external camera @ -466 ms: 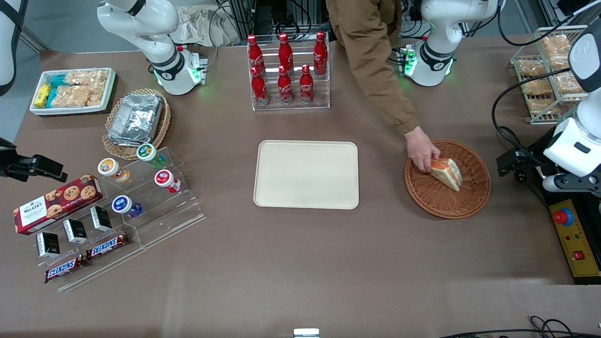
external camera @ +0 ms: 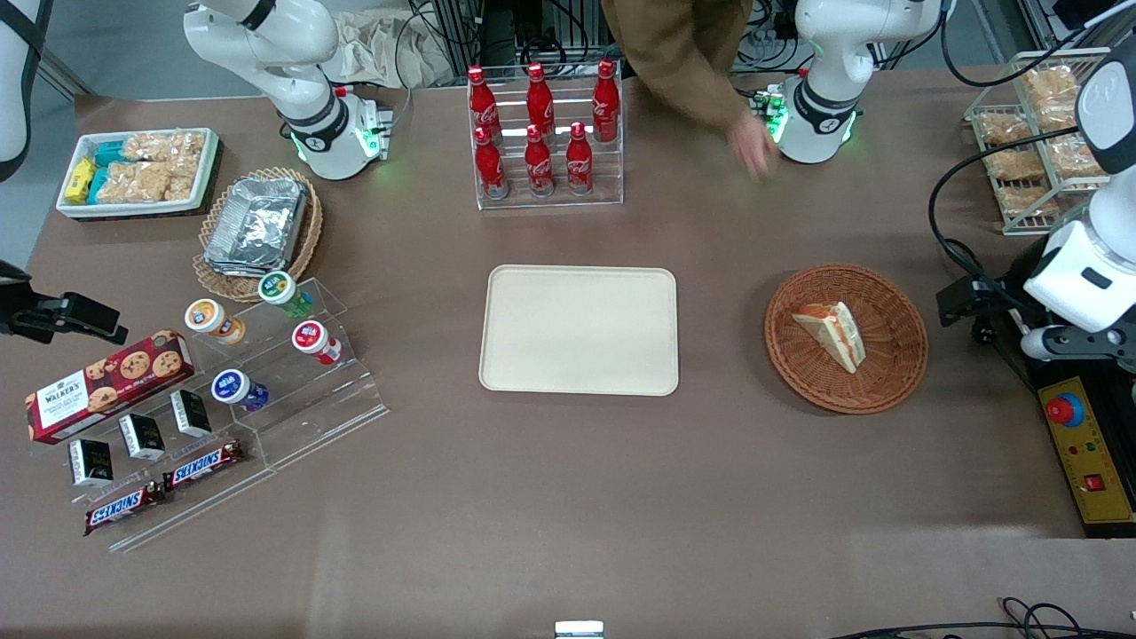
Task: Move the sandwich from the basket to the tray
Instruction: 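Move the left gripper down over the wrapped sandwich in the wicker basket, then close the left gripper on the sandwich and lift it from the basket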
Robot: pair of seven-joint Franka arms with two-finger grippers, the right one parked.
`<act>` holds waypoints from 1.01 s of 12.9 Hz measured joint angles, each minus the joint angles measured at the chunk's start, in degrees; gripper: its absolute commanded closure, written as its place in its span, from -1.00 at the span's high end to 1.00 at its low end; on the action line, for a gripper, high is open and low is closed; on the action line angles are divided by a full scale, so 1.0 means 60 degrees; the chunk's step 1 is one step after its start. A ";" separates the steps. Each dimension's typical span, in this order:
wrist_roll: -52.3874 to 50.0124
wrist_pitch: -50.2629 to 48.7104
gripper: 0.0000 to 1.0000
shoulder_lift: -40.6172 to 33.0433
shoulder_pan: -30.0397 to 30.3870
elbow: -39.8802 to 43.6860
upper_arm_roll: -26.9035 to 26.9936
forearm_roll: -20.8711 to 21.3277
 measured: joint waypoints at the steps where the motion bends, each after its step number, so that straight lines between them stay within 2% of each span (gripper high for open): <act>1: -0.0040 -0.0154 1.00 -0.0015 0.0000 -0.0039 0.0000 0.0000; 4: -0.0743 0.0302 1.00 -0.0472 0.0000 -0.1049 -0.0001 -0.0040; 8: -0.3319 0.2807 1.00 -0.1367 -0.0048 -0.4027 -0.0092 -0.0088; 13: -0.4620 0.4673 0.99 -0.1278 -0.0064 -0.6264 -0.0232 -0.0099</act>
